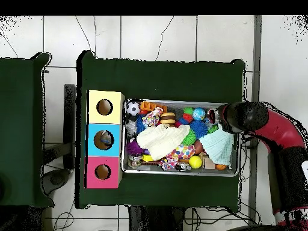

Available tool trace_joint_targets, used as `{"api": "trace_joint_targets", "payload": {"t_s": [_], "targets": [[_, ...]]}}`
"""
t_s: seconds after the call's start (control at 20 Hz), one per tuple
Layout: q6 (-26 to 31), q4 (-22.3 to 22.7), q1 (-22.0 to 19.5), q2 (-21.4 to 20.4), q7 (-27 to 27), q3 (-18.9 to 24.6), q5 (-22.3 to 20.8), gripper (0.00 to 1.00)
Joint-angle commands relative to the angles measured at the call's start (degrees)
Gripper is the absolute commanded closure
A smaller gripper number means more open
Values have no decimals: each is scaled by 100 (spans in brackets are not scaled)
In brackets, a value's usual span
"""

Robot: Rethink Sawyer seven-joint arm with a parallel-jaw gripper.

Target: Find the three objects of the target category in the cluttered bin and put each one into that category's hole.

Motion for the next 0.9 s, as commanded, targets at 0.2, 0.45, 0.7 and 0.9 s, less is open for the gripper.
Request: {"api": "trace_joint_targets", "payload": {"t_s": [0.2, 0.45, 0.7, 0.9], "targets": [[114, 597, 55, 131, 605, -121, 80, 0], [16, 624, 36, 250, 566, -99, 54, 0], [-146, 798, 13, 281, 633, -78, 63, 0], [-270, 898, 6, 300, 646, -87, 21, 0]]}}
